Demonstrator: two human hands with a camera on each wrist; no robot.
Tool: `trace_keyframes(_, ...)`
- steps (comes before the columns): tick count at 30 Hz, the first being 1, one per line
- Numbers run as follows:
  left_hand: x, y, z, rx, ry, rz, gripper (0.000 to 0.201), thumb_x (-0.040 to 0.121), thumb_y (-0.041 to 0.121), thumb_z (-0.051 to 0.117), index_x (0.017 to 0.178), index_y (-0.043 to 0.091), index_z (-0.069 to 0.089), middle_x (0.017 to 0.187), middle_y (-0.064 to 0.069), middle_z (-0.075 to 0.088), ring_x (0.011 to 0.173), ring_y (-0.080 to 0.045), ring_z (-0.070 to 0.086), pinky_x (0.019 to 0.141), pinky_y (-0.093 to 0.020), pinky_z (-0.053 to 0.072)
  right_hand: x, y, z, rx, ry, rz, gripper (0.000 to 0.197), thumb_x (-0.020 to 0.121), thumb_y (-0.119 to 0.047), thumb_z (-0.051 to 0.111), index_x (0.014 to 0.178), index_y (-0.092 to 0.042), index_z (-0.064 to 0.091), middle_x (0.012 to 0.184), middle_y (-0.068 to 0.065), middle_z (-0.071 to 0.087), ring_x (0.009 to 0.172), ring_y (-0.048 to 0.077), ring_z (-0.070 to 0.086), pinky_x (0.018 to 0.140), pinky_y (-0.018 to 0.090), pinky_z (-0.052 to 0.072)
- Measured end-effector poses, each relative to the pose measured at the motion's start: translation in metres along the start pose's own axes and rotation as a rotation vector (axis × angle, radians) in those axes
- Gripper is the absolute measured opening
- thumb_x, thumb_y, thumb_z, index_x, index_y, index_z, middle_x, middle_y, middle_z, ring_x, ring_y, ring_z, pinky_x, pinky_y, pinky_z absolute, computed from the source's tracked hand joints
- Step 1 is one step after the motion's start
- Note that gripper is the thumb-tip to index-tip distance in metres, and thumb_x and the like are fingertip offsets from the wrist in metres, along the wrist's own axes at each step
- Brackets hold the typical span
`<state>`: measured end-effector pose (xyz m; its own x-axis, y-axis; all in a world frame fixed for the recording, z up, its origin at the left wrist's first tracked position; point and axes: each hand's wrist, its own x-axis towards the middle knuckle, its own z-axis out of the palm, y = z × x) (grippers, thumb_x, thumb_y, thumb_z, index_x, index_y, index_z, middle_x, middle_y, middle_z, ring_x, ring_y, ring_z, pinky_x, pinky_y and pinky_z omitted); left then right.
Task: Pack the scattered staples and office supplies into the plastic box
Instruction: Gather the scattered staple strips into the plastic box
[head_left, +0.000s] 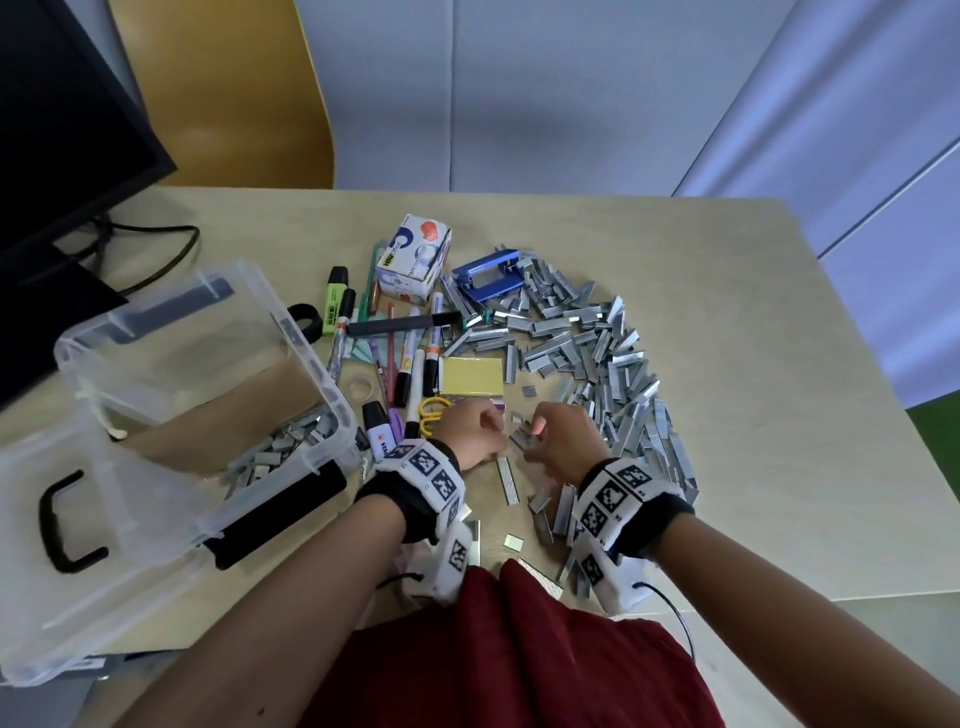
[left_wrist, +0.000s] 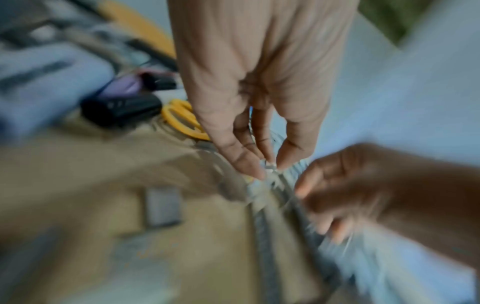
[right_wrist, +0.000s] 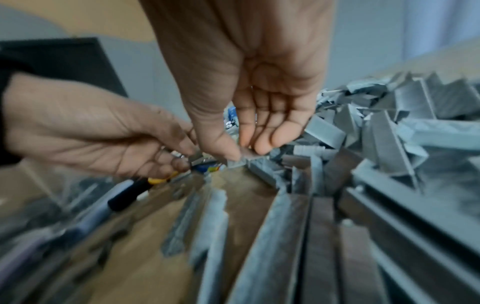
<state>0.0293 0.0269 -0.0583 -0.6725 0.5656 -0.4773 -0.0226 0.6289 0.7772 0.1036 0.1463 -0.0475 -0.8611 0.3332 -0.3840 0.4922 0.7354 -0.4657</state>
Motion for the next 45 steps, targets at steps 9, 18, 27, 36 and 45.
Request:
trace_keyframes(9, 0.002, 0.015, -0.021, -1.048, -0.045, -0.405, 0.032, 0.095, 0.011, 0.035, 0.074, 0.0, 0.056, 0.065, -0.007, 0.045, 0.051, -0.013, 0.043, 0.04, -0.016, 0.044, 0.01, 0.005, -0.017, 0.281, 0.046, 0.078, 0.023, 0.073, -0.016, 0.075, 0.088, -0.003, 0.064, 0.089, 0.005, 0.064, 0.083, 0.017, 0.059, 0.069, 0.021, 0.047)
trace_keyframes(18, 0.002, 0.018, -0.012, -1.038, -0.196, -0.515, 0.051, 0.1, 0.043, 0.027, 0.092, 0.001, 0.055, 0.078, -0.011, 0.053, 0.067, -0.017, 0.051, 0.058, -0.027, 0.049, 0.0, -0.045, -0.044, 0.457, -0.052, -0.075, 0.021, 0.075, -0.008, 0.072, 0.071, -0.015, 0.052, 0.074, -0.002, 0.055, 0.063, 0.01, 0.051, 0.061, 0.02, 0.049)
trace_keyframes(27, -0.008, 0.022, -0.017, -1.284, -0.138, -0.511, 0.036, 0.095, 0.029, 0.039, 0.074, 0.004, 0.053, 0.047, -0.009, 0.061, 0.065, -0.021, 0.05, 0.065, -0.032, 0.042, 0.004, -0.066, -0.035, 0.102, -0.111, -0.215, 0.02, 0.074, -0.008, 0.072, 0.093, -0.006, 0.065, 0.092, 0.004, 0.064, 0.083, 0.013, 0.058, 0.07, 0.016, 0.047)
trace_keyframes(36, -0.004, 0.003, -0.024, -1.5, -0.078, -0.503, 0.04, 0.094, 0.02, 0.031, 0.069, -0.002, 0.053, 0.062, -0.012, 0.048, 0.055, -0.019, 0.044, 0.051, -0.022, 0.049, 0.028, -0.025, -0.041, -0.053, -0.028, -0.15, 0.019, 0.085, -0.007, 0.06, 0.103, -0.004, 0.066, 0.109, 0.006, 0.066, 0.1, 0.015, 0.061, 0.087, 0.015, 0.035)
trace_keyframes(45, -0.01, -0.004, -0.025, -1.507, -0.115, -0.46, 0.038, 0.092, 0.018, 0.03, 0.082, -0.006, 0.057, 0.079, -0.024, 0.064, 0.069, -0.031, 0.065, 0.067, -0.036, 0.055, 0.03, -0.015, -0.007, -0.252, -0.052, -0.207, 0.02, 0.091, -0.012, 0.05, 0.103, -0.006, 0.064, 0.106, 0.009, 0.064, 0.096, 0.019, 0.058, 0.088, 0.026, 0.048)
